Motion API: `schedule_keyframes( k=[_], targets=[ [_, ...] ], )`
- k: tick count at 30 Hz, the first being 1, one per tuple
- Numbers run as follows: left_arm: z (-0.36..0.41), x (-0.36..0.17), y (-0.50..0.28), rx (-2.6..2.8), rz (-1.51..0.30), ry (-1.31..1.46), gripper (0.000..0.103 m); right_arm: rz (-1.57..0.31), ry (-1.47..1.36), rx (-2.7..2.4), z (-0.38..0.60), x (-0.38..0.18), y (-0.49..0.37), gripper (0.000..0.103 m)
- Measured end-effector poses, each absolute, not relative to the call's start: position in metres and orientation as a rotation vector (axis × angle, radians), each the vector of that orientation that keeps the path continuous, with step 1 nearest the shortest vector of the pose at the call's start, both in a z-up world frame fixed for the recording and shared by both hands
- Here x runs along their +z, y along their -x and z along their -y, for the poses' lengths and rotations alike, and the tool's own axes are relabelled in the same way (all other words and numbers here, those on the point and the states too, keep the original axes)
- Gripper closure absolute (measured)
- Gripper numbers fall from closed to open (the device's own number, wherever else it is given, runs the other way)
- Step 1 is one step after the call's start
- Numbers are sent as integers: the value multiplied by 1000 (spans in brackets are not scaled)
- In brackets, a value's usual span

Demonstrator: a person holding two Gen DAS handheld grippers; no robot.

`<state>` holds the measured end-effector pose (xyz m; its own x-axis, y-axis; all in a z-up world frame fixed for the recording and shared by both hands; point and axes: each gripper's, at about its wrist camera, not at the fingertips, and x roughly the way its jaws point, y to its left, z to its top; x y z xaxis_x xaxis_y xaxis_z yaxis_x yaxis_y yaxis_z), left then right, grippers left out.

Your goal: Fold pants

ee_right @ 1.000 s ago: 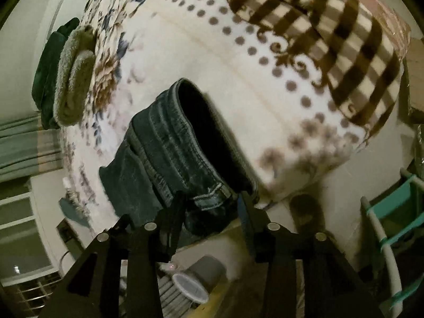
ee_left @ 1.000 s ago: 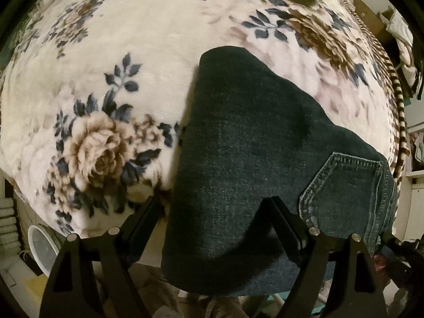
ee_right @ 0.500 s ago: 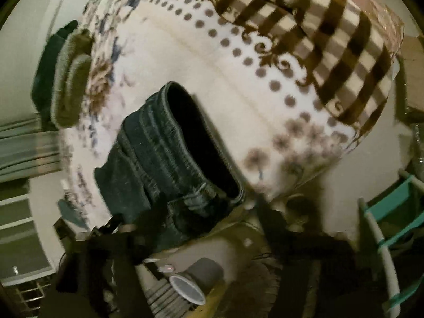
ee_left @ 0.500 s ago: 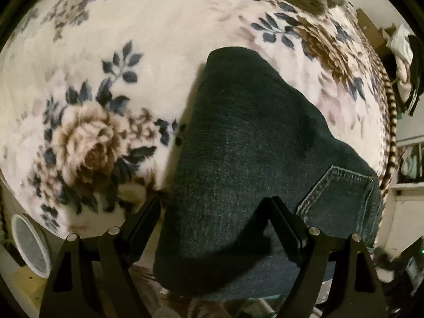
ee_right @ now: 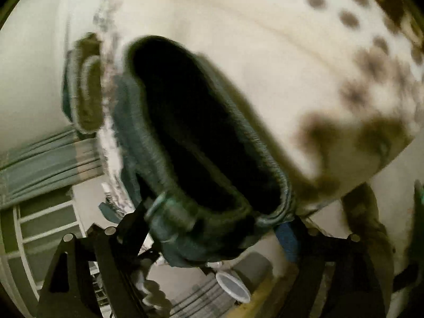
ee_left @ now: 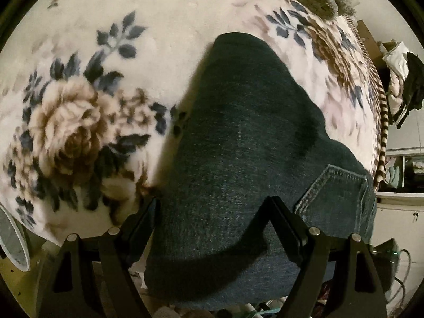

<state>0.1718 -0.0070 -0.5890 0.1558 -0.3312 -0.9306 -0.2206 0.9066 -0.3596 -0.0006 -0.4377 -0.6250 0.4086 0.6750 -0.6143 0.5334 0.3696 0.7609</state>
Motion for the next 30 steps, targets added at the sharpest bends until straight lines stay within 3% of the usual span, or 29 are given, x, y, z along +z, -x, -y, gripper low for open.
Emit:
schedule_keyframes(
  k=[7,9,11,12,13,14,17,30],
  targets=[
    [5,-605,-174,-120,-1441,549,17,-1237,-1270,77,432,-642,-13,15],
    [2,-606,-174,-112,-1433,589,18,-1226,-1206,63,427,-634,-16,21],
    [2,-602,-173,-115,-1426,590,30,-1236,-1140,44,423,-627,-16,43],
    [2,-597,-171,-113,-1412,579,36,-1224,-1137,42,421,-623,-14,47],
    [0,-592,-168,-113,-1399,575,49,-1219,-1126,39,419,-618,-13,54],
    [-1,-587,-165,-123,-1384,568,61,-1218,-1115,38,417,-614,-12,59],
    [-1,-567,-158,-156,-1349,535,76,-1220,-1062,32,412,-592,-15,64],
    [4,-447,-172,-171,-1261,500,80,-1191,-1010,103,432,-478,-22,66]
  ],
)
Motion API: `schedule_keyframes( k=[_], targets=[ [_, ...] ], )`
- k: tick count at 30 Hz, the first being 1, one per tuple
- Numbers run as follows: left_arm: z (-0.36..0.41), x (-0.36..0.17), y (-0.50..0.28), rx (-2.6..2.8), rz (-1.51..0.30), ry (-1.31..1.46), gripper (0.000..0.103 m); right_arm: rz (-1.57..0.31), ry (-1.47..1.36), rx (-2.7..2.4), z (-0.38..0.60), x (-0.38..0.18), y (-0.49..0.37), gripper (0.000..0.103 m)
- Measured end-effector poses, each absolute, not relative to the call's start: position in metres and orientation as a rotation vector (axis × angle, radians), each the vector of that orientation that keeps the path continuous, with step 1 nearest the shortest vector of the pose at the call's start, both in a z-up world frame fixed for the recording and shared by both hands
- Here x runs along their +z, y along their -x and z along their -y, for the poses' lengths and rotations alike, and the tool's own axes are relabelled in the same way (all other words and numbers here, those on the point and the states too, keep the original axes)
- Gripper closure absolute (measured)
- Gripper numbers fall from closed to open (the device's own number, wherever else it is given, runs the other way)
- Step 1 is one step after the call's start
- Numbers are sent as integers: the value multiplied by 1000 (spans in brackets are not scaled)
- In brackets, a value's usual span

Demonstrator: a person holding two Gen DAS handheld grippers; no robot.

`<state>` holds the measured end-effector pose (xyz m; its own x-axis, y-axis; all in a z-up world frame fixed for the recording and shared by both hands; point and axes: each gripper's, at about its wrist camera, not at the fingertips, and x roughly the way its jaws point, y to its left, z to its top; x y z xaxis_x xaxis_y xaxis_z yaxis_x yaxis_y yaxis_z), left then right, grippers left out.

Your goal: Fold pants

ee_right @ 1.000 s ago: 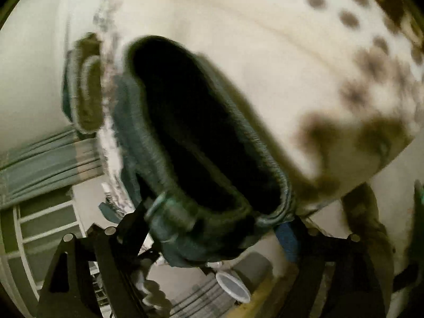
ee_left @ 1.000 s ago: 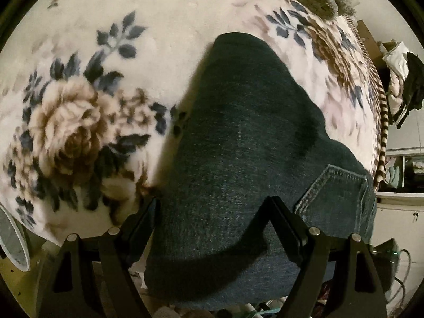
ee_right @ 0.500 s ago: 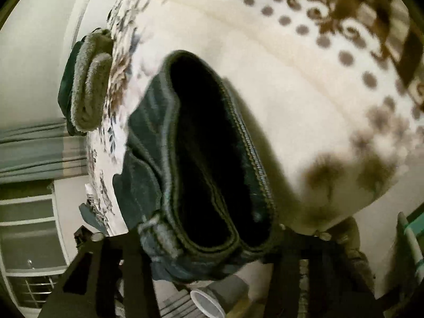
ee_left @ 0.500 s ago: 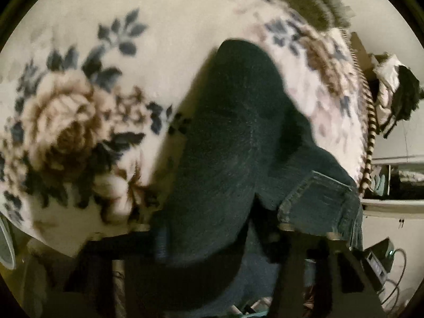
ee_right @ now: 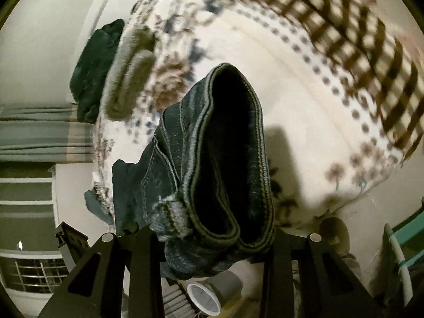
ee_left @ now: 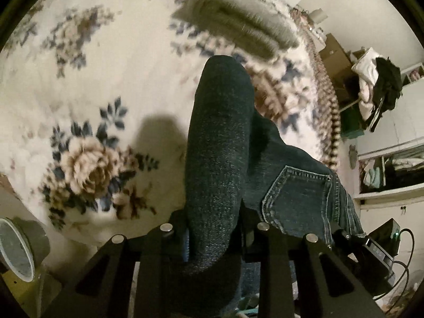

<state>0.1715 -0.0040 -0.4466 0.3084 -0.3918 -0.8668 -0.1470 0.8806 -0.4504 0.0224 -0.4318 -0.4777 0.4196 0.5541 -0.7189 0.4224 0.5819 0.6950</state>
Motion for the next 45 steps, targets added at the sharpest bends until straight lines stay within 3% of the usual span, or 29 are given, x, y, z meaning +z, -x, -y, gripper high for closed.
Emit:
schedule_keyframes(
  k=[10,17,22,30,33,37,40,44,45],
  targets=[
    [-5,-369,-289,-198,-1098,537,80,-1031,-937,176,425,-372,-148,66],
    [-31,-357,-432,-231,-1052,539,80,-961,-926,185,395,-355,-304,66],
    [-52,-375,-531,-240,-1045,525,80,-944,-931,182,371,-366,-409,66],
    [-68,-440,-614,-219,-1101,495,79,-1000,-925,165,350,-436,-523,66],
    [-66,-460,-623,-201,-1150,451,72,-1065,-899,150,346,-466,-539,66],
    [-59,-451,-613,-191,-1153,388,64,-1115,-834,129,351,-474,-538,54],
    [-51,-433,-602,-107,-1143,256,33,-1155,-695,79,349,-461,-534,31],
    [-45,-414,-585,-71,-1109,181,12,-1135,-431,-19,332,-428,-518,13],
    [-41,-409,-579,-59,-1111,149,11,-1129,-384,-41,328,-419,-513,12]
  ],
)
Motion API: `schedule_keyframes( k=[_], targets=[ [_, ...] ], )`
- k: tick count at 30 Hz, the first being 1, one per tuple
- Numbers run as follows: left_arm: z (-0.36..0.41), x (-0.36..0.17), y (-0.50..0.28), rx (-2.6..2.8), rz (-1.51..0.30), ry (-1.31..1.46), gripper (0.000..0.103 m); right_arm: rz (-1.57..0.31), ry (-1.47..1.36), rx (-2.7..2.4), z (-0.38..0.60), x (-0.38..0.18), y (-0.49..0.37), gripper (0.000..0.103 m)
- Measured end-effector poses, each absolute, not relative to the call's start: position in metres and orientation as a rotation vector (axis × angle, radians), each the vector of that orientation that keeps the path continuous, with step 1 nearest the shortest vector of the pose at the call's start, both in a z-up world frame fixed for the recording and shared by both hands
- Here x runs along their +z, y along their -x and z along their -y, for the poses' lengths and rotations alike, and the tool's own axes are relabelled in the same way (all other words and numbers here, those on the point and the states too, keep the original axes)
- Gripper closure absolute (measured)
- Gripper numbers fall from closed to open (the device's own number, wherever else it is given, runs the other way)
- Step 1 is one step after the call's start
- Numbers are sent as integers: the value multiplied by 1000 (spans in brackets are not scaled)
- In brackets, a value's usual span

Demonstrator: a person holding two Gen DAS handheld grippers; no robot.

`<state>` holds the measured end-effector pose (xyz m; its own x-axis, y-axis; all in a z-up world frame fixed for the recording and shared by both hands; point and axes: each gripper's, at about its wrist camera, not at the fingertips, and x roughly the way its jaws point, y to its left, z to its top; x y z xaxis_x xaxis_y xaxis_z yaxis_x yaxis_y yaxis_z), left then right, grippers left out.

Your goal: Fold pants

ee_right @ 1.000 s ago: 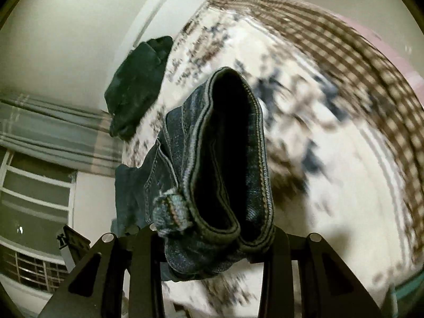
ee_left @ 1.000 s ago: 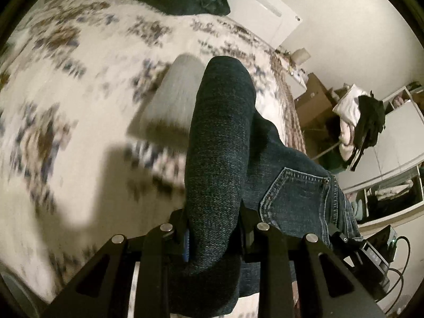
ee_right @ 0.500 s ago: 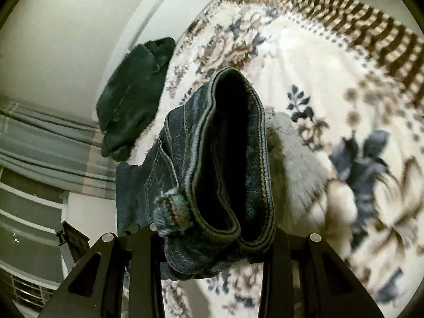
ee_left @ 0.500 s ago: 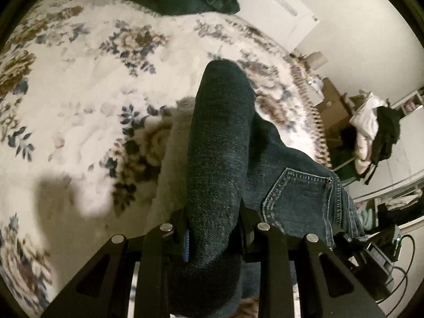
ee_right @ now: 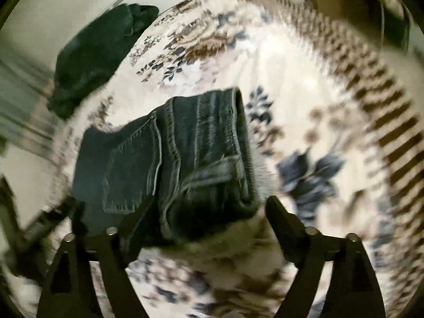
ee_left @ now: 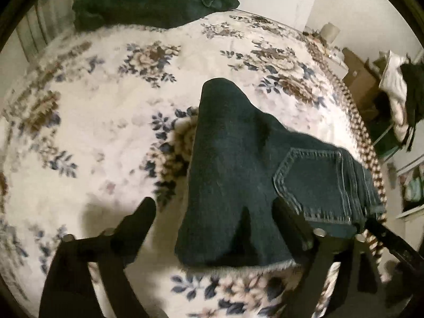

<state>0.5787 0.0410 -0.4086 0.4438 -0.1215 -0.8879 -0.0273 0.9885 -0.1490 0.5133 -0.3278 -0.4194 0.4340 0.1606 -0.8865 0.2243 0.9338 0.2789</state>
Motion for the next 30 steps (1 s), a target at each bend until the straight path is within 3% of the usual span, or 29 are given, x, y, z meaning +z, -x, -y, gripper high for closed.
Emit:
schedule_keyframes(
  k=[4,9,30],
  targets=[
    [-27,-387,-554,-27,-1093,62,7,-1070,-214,-133,309,-382,-488,4],
    [-14,-349,-520,-23,-1056,38,7,-1007,-131,-171,293,-328,-449,4],
    [35,-85,-269,-2,-787,6,7,-758,-43,-106,290,-18,-177,3]
  ],
)
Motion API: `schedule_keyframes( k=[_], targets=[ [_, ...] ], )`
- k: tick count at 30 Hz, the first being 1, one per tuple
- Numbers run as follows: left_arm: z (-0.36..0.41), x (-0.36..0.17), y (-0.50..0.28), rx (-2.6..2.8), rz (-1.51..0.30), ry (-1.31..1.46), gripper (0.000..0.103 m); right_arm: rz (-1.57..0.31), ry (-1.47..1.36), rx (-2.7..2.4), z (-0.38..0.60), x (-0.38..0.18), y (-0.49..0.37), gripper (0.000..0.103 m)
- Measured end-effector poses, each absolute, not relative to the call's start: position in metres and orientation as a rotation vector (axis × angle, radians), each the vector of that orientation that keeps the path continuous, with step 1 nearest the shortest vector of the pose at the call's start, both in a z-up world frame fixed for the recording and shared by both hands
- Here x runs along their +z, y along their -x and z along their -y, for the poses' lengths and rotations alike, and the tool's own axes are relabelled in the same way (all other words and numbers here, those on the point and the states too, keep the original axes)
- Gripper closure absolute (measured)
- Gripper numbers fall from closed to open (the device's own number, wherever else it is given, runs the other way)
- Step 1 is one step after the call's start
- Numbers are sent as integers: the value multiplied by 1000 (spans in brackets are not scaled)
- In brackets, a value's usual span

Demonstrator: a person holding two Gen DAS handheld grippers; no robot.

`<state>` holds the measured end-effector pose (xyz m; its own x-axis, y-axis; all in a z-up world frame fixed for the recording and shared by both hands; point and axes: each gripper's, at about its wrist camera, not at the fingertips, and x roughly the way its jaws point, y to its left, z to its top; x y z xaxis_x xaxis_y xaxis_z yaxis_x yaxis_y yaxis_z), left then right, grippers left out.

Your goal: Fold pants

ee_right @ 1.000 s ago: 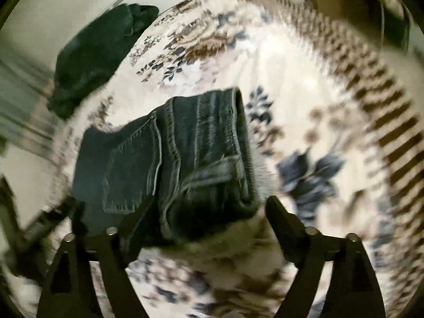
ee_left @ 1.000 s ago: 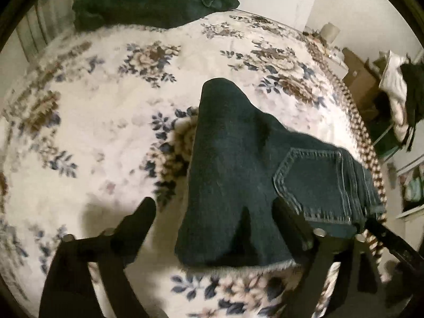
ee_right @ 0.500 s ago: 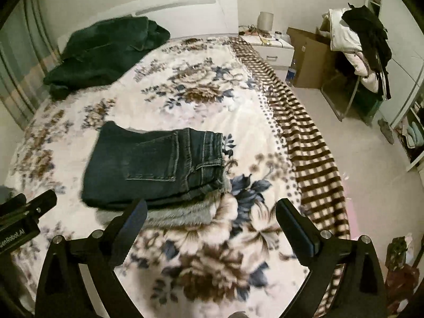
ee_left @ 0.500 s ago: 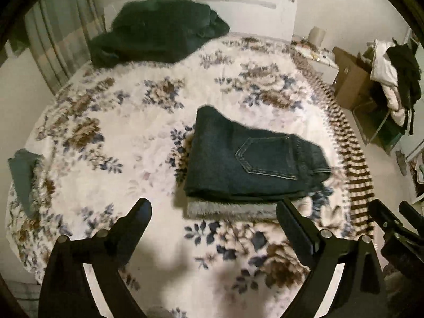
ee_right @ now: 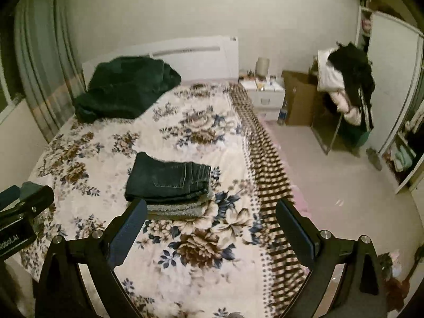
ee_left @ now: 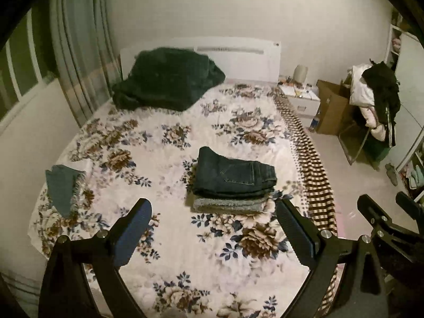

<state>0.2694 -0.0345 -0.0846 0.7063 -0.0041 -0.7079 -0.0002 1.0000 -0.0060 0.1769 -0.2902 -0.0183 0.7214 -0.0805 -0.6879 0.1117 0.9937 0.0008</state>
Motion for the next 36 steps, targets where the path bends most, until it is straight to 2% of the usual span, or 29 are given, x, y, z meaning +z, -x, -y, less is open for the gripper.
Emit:
schedule_keyframes(
  k=[7,10,12,25,36],
  targets=[
    [34,-38,-201,22,-733,36,7,-686,-32,-87,294,55,-88,3],
    [33,-25,-181,37,-711,26,0,-678,-28,-93,295,74,-59,0],
    [31,-21,-173,49,-693,22,0,-678,-28,-96,296,83,-44,0],
    [12,-9,-154,30,-714,17,0,-655,11,-103,266,121,-17,0],
    [2,-8,-147,37,-711,13,0,-657,5,-91,244,130,-10,0]
  ],
)
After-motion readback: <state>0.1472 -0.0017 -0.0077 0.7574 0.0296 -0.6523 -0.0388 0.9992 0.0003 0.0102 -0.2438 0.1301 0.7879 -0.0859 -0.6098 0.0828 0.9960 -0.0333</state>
